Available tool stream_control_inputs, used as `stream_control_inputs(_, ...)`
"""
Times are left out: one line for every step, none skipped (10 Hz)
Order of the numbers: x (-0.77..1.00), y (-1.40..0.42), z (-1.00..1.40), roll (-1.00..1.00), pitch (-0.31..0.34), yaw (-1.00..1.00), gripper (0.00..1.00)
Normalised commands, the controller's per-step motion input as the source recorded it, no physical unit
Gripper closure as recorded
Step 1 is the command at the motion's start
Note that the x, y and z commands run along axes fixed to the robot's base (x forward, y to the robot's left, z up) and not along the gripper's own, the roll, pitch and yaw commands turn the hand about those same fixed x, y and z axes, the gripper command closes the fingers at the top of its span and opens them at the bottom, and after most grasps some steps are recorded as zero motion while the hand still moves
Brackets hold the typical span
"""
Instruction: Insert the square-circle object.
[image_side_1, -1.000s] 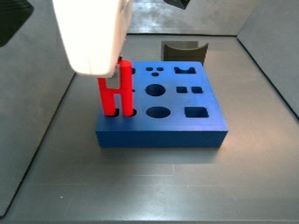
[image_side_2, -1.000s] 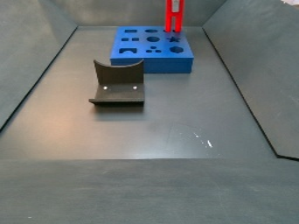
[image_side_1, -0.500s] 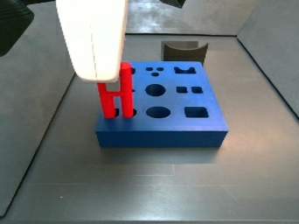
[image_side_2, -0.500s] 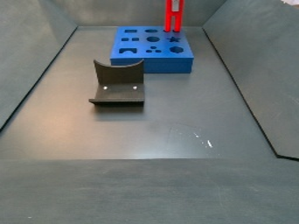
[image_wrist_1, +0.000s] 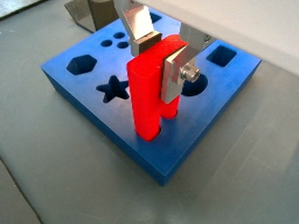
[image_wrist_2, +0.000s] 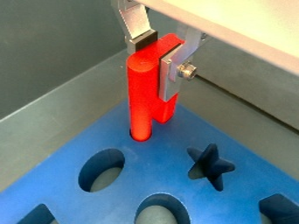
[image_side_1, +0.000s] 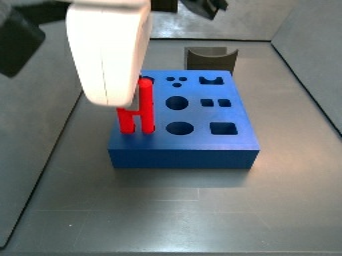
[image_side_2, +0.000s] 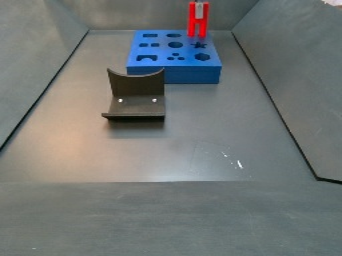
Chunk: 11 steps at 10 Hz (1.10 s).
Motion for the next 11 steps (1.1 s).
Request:
stream_control_inputs(-0.04, -0.03, -1.0, 0.11, -0.096, 0.0, 1.0)
stream_control_inputs(0.0, -0.08, -1.0, 0.07, -0.089, -0.03, 1.0)
stream_control_inputs(0.0, -0.12, -1.0, 0.01, -0.044, 0.0, 1.0)
stream_control_inputs(0.0, -0.17, -1.0, 0.0, -0.016, -0.04, 1.0)
stream_control_inputs(0.0, -0.12, -1.0, -0.07, 0.0, -0.05, 1.0)
stream_control_inputs(0.0, -0.11, -1.0, -0.06, 0.0, -0.05, 1.0)
stream_control_inputs(0.0, -0.07, -1.0, -0.03, 0.0, -0.09, 1.0)
stream_control_inputs(0.0, 0.0, -0.96, -0.08, -0.067, -0.08, 1.0)
stream_control_inputs(0.06, 0.0, -0.33, -0.05, -0.066, -0.06, 1.0)
stream_control_inputs(0.0, 0.01, -0.07, -0.06, -0.037, -0.01, 1.0)
stream_control_inputs(0.01, 0.02, 0.0, -0.03, 0.003, -0.03, 1.0)
